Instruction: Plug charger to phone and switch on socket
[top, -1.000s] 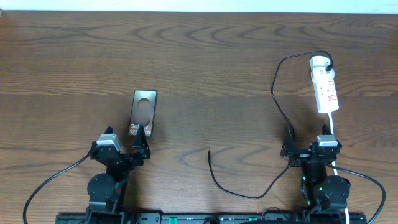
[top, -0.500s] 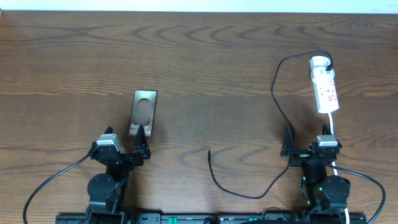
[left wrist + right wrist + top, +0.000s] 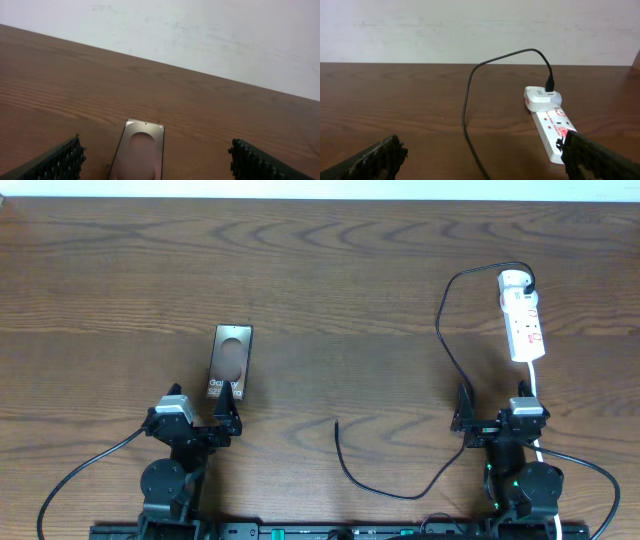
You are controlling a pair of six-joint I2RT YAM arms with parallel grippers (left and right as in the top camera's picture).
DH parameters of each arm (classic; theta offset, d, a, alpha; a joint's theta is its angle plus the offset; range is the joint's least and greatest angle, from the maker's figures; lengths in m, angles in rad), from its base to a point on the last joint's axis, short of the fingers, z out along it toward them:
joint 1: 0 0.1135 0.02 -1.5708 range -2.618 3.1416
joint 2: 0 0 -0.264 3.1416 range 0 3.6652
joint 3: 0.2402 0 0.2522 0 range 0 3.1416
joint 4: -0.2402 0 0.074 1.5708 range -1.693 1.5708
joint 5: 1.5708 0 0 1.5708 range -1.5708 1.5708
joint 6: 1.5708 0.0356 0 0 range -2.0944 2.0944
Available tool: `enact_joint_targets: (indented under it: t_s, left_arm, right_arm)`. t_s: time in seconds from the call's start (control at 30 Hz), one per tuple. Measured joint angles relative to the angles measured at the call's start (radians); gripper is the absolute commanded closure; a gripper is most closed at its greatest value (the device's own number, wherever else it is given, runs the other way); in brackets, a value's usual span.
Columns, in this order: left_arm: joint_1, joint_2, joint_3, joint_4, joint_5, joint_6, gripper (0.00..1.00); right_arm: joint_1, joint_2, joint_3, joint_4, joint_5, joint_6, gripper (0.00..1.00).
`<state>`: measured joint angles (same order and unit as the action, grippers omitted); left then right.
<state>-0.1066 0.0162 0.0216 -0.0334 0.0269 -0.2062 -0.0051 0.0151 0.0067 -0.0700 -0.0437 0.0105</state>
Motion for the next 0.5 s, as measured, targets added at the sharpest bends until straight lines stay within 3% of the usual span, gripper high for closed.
enact_joint_targets:
  t_s: [0.37,0.5]
  left_arm:
    - [0.000,0.013,0.015,-0.021,0.070,0.000,0.09]
    - [0.000,0.119,0.108,-0.069,0.099,0.001,0.08]
  right_arm:
    - [0.000,0.000,0.000,0.000,0.000,0.000,0.01]
    - [0.000,0.001,0.000,0.000,0.000,0.000,0.01]
